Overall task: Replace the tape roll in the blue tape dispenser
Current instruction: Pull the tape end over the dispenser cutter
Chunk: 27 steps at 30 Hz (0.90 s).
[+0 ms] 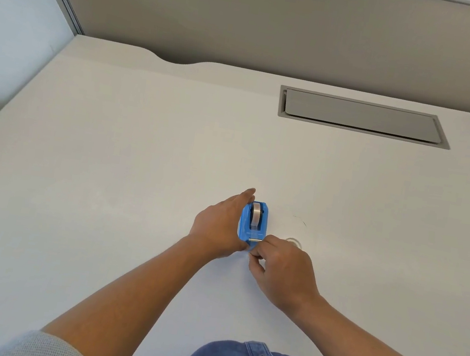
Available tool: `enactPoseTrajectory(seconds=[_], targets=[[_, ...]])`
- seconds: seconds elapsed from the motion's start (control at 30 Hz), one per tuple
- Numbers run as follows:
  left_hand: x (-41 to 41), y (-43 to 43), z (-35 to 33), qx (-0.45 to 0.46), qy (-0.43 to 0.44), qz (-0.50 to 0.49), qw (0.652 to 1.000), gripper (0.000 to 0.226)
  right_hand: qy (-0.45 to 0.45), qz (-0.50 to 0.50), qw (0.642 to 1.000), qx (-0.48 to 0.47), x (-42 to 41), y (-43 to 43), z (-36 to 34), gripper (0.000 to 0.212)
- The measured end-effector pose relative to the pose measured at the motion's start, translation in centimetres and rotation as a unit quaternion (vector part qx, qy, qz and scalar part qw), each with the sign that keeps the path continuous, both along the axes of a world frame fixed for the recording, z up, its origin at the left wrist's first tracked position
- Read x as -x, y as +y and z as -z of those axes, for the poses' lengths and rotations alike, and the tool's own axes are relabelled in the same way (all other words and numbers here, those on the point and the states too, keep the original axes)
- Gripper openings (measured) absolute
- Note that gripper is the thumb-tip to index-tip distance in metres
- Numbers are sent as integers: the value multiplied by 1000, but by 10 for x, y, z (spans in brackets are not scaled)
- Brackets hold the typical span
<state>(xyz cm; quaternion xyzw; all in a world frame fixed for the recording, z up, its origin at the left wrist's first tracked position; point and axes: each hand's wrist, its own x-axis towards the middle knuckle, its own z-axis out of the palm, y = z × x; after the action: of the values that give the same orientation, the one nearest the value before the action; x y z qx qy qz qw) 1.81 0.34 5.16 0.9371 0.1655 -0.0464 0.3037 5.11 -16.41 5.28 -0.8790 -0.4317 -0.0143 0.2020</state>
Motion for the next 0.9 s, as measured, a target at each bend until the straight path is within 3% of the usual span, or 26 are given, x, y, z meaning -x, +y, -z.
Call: enactPoseTrajectory(seconds=[0.57,0.9], targets=[[1,0,2,5,-7,-4,1000,111,-99,-53,993,31,-8,-7,29,8],[1,0,4,-2,-3,-5,1000,113,49,56,996,-46,-4,-12,13,12]])
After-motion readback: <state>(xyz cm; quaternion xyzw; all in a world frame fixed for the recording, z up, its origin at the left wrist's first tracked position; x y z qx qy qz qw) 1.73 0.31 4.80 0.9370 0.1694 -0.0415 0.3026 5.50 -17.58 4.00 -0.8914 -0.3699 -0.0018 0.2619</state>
